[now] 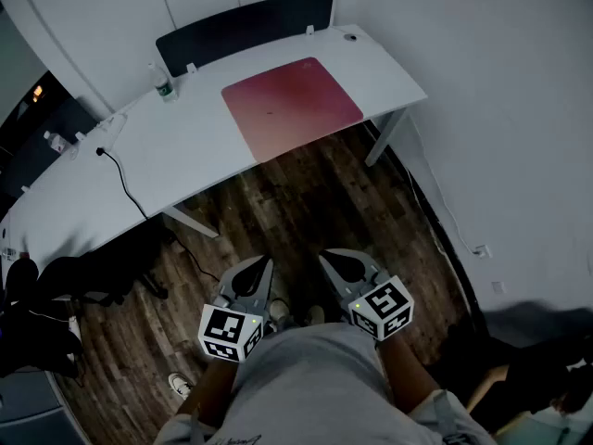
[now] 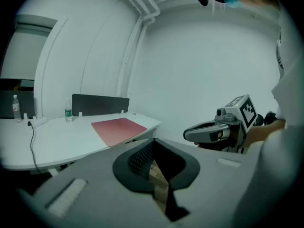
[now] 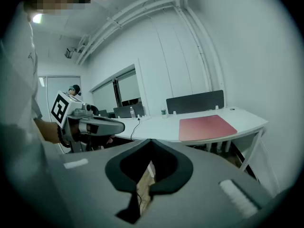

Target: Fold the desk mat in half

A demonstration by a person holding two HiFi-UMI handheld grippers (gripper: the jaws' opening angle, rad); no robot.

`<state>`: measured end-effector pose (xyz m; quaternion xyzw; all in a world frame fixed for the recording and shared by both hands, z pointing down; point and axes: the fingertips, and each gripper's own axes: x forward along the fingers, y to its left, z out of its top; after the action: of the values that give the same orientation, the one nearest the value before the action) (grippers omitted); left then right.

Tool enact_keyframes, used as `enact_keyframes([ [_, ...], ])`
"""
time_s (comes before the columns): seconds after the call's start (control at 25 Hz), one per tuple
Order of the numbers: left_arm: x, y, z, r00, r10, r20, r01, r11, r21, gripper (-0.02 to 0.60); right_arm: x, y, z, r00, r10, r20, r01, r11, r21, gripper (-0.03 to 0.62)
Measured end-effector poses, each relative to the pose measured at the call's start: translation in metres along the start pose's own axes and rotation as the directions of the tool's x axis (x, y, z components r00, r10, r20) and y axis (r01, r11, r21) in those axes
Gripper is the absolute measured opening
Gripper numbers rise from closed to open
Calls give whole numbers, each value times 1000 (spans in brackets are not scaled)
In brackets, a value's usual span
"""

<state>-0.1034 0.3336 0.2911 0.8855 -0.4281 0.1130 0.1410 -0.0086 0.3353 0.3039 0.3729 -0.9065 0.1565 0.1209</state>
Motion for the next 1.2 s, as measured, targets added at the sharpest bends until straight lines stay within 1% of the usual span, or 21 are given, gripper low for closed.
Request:
enact_keyframes([
  [0.52, -8, 7, -2, 1000, -4, -6, 4, 1000, -1, 18, 7, 9, 0, 1000, -6, -7, 6, 1000, -13, 5],
  [0.76, -11, 22, -4, 1000, -5, -2, 5, 1000, -1, 18, 17, 10, 5, 1000, -12, 19, 11, 999, 42, 6],
  [1.0, -16, 34, -4, 1000, -23, 4, 23, 1000, 5, 18, 32, 21, 8, 999, -27, 29, 26, 999, 41, 6],
  [1.2, -16, 41, -8, 999, -38, 2, 38, 999, -6, 18, 41, 24, 3, 1000, -25, 17, 24, 999, 44, 6],
])
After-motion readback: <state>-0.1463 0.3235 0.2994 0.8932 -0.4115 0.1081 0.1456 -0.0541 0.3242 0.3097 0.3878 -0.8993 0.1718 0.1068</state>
